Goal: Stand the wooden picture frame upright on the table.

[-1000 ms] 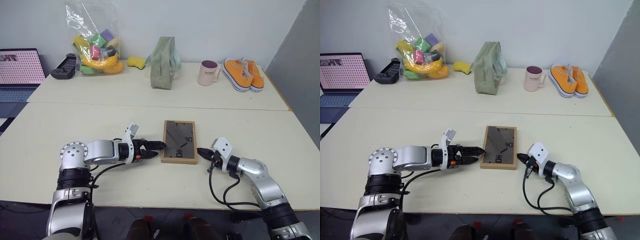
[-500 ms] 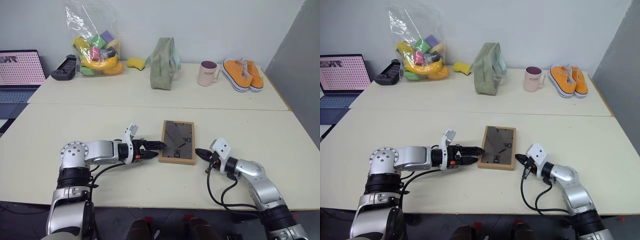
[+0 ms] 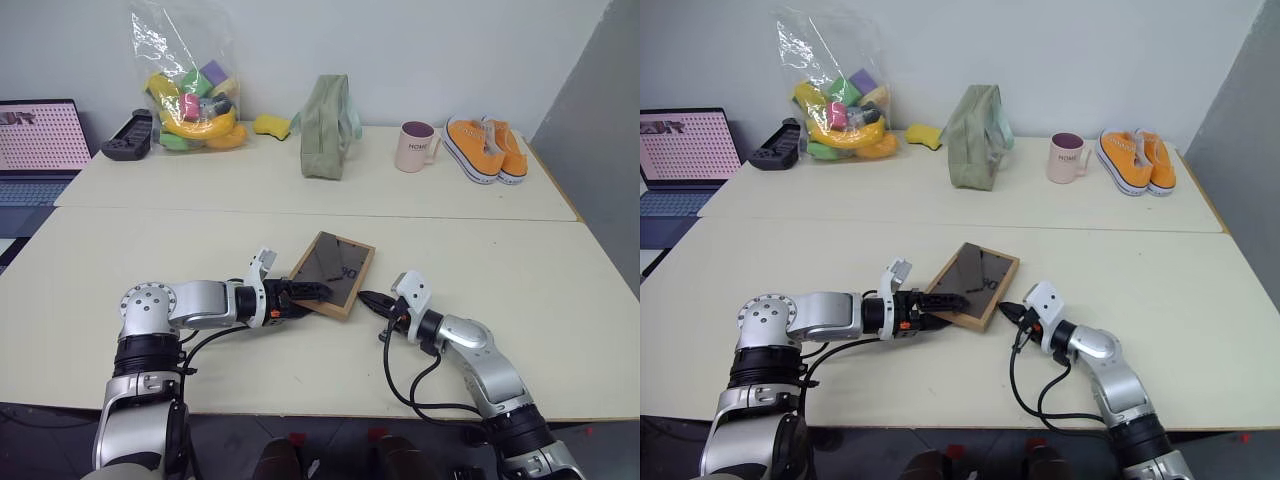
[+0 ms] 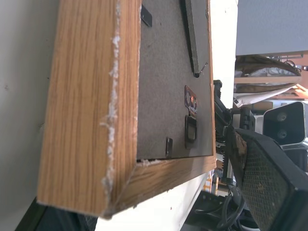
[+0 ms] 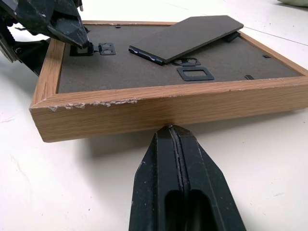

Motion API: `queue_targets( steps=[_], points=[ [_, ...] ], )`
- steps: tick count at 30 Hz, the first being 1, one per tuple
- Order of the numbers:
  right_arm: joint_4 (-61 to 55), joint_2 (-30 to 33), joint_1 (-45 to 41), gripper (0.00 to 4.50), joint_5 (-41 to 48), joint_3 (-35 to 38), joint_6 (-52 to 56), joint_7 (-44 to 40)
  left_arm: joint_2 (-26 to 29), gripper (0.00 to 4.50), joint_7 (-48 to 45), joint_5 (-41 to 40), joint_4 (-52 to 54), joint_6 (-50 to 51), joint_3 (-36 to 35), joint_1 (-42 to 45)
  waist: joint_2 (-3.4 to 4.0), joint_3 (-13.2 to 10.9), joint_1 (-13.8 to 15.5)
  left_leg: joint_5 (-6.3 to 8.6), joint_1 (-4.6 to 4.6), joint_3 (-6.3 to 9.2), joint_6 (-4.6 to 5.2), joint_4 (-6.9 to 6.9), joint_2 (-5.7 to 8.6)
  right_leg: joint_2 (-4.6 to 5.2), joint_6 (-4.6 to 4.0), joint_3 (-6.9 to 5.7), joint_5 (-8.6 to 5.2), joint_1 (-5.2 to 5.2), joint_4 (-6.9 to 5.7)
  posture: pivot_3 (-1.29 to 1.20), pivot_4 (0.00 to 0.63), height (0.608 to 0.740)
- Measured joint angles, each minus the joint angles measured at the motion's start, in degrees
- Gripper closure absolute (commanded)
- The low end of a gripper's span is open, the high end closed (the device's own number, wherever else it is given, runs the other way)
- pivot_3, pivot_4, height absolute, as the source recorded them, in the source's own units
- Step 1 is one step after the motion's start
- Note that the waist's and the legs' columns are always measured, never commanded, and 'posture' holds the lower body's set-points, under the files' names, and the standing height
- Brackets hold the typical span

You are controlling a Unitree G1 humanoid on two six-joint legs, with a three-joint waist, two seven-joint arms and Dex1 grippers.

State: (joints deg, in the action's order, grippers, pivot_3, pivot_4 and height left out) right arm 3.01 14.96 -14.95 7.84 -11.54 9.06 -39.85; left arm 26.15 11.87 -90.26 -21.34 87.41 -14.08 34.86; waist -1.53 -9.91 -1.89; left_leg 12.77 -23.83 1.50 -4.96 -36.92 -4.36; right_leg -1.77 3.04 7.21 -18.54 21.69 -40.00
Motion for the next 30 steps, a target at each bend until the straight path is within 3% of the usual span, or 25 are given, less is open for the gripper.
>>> queue_targets(
  steps=[18,21,30],
  points=[
    [5.09,6.46,0.27,4.50,0.29,2.53,-6.54,-3.18,-0.10,0.65,0.01,0.03,-3.53,-0.37,-2.52,0.79,-0.01,0.00,0.02,0.00,0.01,0.02,0.01,-0.01,0.01,0.00,0.01,-0.01,0.00,-0.05,0.02,0.00,0.150,0.740],
    [5.17,6.46,0.20,4.50,0.28,2.56,-6.53,-3.41,-0.13,1.05,0.28,-0.03,-3.52,-0.40,-2.77,0.77,-0.01,0.00,0.02,0.00,0.01,0.02,0.01,-0.01,0.01,0.00,0.00,-0.02,0.00,-0.05,0.02,0.00,0.150,0.740],
    [5.17,6.45,0.15,4.50,0.29,2.77,-6.11,-3.55,-0.88,2.91,2.07,-0.23,-3.69,-1.19,-3.53,0.73,-0.01,0.00,0.03,0.00,0.00,0.03,0.00,-0.01,0.01,0.00,0.00,-0.02,0.00,-0.05,0.03,0.00,0.150,0.740]
  ],
)
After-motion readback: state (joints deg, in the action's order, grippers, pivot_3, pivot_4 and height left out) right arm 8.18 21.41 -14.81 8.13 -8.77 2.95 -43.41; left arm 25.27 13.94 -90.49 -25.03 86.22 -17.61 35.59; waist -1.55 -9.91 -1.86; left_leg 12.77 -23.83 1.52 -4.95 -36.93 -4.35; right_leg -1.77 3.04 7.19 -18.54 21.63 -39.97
